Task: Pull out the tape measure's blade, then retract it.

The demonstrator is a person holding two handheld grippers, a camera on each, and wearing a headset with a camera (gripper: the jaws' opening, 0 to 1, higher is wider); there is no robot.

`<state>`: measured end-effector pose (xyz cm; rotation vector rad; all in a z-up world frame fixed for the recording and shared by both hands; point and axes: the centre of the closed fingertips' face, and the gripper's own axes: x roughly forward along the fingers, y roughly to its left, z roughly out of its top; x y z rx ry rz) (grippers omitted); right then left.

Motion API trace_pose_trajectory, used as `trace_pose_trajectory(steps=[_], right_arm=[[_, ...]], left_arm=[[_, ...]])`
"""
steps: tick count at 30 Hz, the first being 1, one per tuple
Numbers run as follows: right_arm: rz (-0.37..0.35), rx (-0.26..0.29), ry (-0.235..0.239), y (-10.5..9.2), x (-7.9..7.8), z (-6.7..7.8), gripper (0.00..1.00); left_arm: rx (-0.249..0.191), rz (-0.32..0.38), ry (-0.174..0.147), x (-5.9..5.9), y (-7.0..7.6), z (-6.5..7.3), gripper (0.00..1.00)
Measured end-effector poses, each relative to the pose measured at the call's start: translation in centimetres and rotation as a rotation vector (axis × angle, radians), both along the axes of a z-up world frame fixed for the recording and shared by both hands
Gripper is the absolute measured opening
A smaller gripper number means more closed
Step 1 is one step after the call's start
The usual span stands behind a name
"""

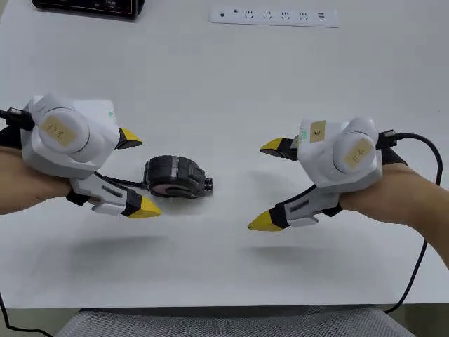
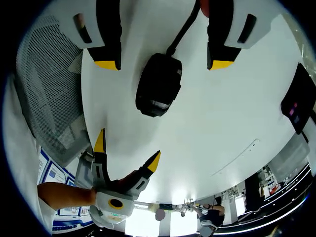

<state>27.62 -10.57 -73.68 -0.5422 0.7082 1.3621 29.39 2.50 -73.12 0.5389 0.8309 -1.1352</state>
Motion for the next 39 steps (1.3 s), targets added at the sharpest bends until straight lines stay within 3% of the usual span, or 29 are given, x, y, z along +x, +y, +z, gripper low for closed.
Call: trace_pose_trajectory(steps=[18,39], right_arm=[[0.021,0.005,0.017,0.9,0.1,-0.7,0.77],[0.025,0.018,0.023,1.5,0.1,-1.0,0.76]], left_arm=[[0.035,-0.039,0.027,0.2,-0.5,-1.5,0.43],[0.055,-0.077,0.020,0.1,-1.0,-2.2,0.31]])
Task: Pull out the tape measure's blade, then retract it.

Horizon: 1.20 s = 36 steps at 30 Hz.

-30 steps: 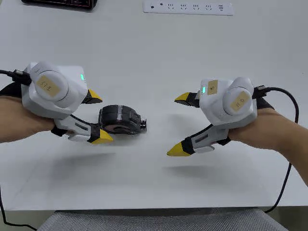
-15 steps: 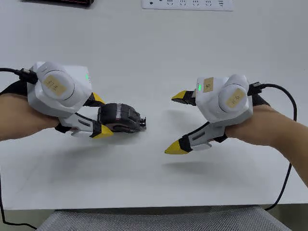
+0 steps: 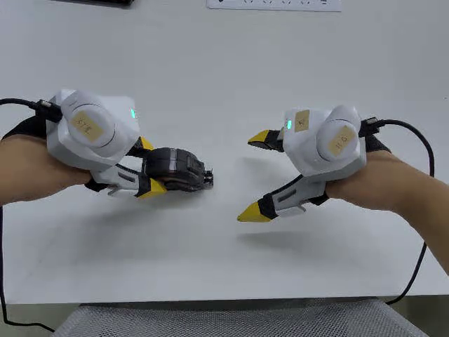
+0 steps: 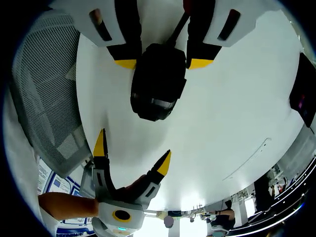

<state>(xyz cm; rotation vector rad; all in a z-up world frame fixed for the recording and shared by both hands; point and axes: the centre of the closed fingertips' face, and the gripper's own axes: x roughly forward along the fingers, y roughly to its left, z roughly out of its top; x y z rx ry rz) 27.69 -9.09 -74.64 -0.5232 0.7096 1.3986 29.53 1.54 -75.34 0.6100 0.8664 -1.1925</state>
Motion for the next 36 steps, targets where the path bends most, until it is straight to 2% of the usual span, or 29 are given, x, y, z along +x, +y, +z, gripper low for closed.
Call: trace_pose_trajectory(steps=[8,15,29,36], right_arm=[[-0.001,0.018,-0.005,0.5,0.3,0.1,0.73],[-0.015,0.055,-0.011,1.1,0.8,0.1,0.67],[0.015,0.083,-0.021,2.6,1.3,-0.9,0.50],[0.036,0.084,-0.026,3.3,1.4,-2.0,0.43]], left_arm=[[0.009,-0.023,-0.014,0.0,0.0,0.0,0.29],[0.018,-0.031,-0.032,0.0,0.0,-0.1,0.28],[0.034,-0.030,-0.044,0.1,0.1,-0.2,0.27],[0.036,-0.028,-0.045,0.1,0.1,-0.2,0.27]])
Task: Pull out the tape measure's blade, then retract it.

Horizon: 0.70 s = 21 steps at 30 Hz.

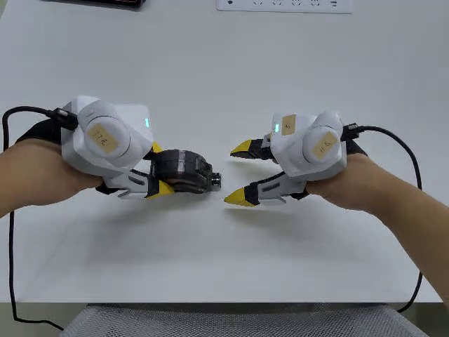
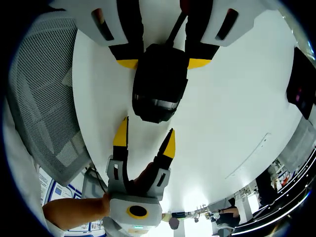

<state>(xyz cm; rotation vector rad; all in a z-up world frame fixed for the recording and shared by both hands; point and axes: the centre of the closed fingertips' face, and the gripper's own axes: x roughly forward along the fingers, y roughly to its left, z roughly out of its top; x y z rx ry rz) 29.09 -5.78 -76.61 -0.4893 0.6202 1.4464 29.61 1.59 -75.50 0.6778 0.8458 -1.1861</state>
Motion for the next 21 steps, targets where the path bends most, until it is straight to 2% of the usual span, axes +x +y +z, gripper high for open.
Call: trace_pose_trajectory(steps=[10,21], right_arm=[[0.033,0.016,-0.020,1.0,0.1,-0.4,0.29],[0.060,0.028,-0.034,1.6,-0.1,-0.8,0.19]], left_arm=[[0.000,0.001,0.005,0.0,0.0,0.0,0.27],[0.001,0.000,0.007,0.0,0.0,0.0,0.27]])
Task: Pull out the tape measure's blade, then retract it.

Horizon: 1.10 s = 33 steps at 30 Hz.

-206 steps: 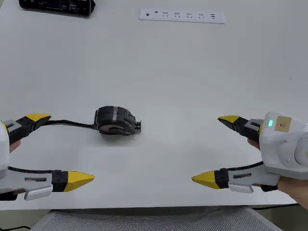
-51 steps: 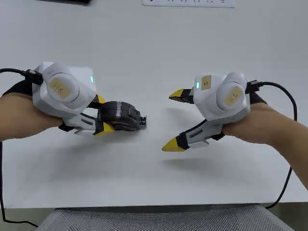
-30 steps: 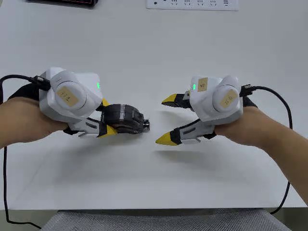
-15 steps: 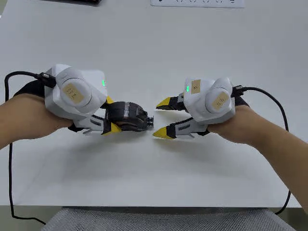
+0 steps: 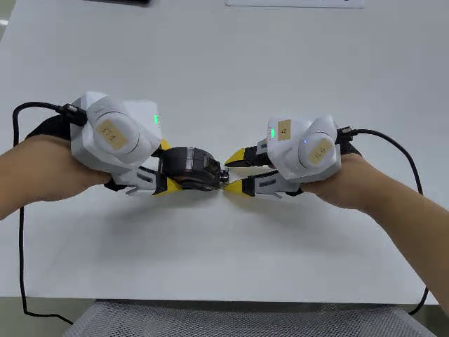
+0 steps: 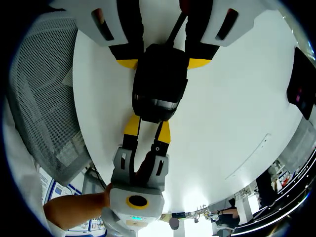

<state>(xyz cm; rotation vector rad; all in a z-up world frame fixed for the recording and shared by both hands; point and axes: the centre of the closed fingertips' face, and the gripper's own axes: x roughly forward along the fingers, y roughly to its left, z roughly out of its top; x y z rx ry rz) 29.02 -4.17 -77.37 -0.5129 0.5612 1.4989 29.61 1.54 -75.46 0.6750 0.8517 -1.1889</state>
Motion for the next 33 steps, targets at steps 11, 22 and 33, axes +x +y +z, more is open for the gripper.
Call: trace_pose_trajectory(steps=[11,22,33], right_arm=[[0.004,0.006,0.002,0.33,-0.20,-0.37,0.13],[-0.015,0.016,0.002,0.31,-0.13,-0.42,0.12],[0.000,0.003,-0.004,0.19,-0.03,-0.47,0.10]], left_arm=[[0.001,-0.001,-0.001,-0.03,0.03,-0.02,0.27],[0.000,0.001,-0.004,-0.04,0.03,0.01,0.27],[-0.006,-0.008,0.000,0.01,0.06,0.02,0.26]])
